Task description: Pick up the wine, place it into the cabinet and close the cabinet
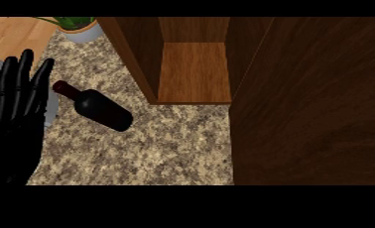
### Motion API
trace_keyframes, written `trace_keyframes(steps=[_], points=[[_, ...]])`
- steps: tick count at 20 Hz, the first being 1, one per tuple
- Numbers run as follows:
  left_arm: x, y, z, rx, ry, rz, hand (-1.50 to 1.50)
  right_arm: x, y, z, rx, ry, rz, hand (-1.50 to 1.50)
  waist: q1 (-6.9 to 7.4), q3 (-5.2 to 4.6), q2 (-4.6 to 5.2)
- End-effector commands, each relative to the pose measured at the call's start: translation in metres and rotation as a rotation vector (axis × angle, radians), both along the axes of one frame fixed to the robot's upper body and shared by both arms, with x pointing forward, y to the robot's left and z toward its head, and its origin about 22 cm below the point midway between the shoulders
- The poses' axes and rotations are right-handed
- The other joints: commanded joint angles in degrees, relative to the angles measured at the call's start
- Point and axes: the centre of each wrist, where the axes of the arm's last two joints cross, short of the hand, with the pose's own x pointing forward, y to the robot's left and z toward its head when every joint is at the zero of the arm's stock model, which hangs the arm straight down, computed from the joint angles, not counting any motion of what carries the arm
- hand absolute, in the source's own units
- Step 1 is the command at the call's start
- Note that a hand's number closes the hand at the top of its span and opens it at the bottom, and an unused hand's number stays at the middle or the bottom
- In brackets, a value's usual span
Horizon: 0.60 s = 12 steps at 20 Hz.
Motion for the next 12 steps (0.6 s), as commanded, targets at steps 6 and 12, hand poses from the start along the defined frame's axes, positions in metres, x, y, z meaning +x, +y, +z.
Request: trace_keyframes(steps=[6, 12], points=[[0.029, -0.008, -0.019, -0.092, 0.088, 0.629, -1.5, -0.021, 0.0, 0.001, -0.004, 0.03, 0.097, -1.5, -2.16, 0.25, 0.64], [0.065, -0.069, 0.017, -0.456, 0.144, 0.573, -1.5, -0.041, 0.01, 0.01, -0.017, 0.196, 0.31, -1.5, -2.18, 0.05, 0.53]])
